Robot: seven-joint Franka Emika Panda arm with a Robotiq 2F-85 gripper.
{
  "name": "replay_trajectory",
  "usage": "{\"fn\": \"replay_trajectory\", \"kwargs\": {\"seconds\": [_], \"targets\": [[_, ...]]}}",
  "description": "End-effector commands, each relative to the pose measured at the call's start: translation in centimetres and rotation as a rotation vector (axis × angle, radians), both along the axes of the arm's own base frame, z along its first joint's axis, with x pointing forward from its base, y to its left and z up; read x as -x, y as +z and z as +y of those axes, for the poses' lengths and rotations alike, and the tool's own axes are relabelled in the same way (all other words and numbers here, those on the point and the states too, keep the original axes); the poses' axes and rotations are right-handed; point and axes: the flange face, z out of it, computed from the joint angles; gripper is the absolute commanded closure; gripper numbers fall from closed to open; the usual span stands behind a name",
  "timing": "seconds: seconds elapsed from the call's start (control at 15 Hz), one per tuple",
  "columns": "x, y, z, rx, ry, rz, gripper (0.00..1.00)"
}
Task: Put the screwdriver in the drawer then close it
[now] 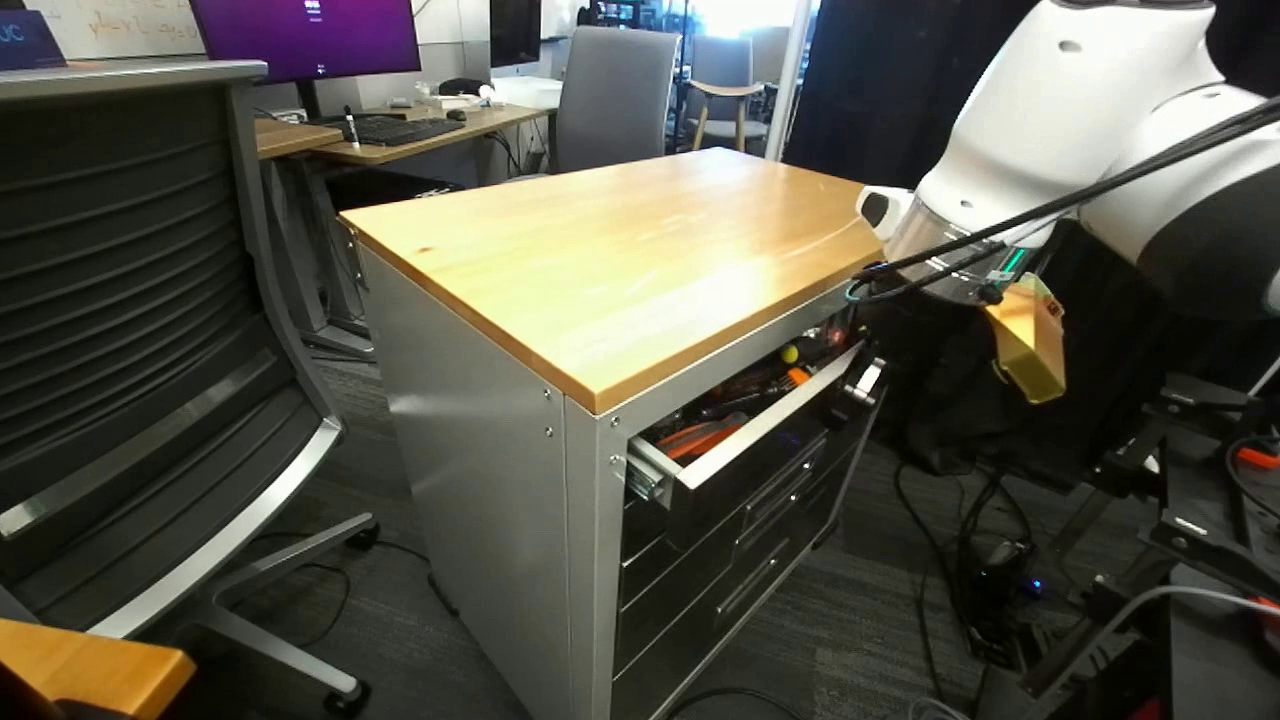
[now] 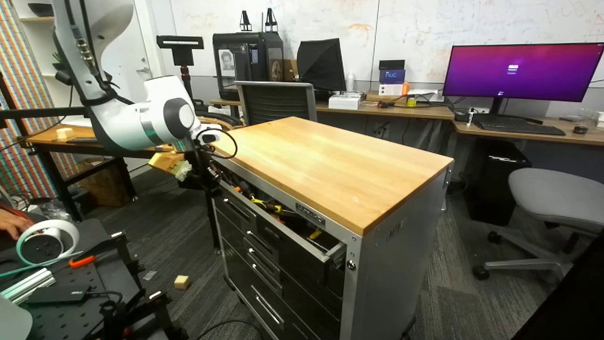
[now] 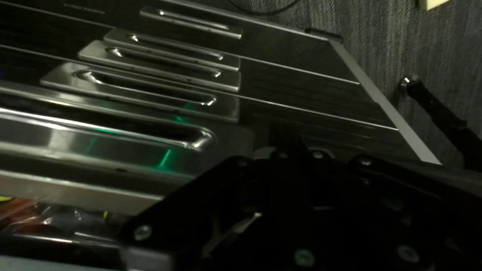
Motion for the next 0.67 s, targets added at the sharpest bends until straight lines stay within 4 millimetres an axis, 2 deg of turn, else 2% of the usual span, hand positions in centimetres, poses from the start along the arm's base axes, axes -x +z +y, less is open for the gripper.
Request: {"fn": "replay_trajectory", "kwargs": {"seconds": [0.0, 0.27, 0.33, 0.47, 0.53, 0.6], "targets": [[-4.0, -1.0, 1.2, 0.033, 0.003, -0.153, 0.96], [-5.6, -1.4, 3.1, 0.106, 0.003, -0.294, 0.96], [-5.4, -1.5, 3.2, 0.115, -0.009, -0.328, 0.96], [-2.9, -2.2, 3.2, 0.14, -0.041, -0.34, 0.94], [-1.6, -2.6, 2.7, 0.155, -0.055, -0.326, 0.71], [0.0, -3.0, 2.3, 0.16, -0.064, -0.291, 0.69]]}}
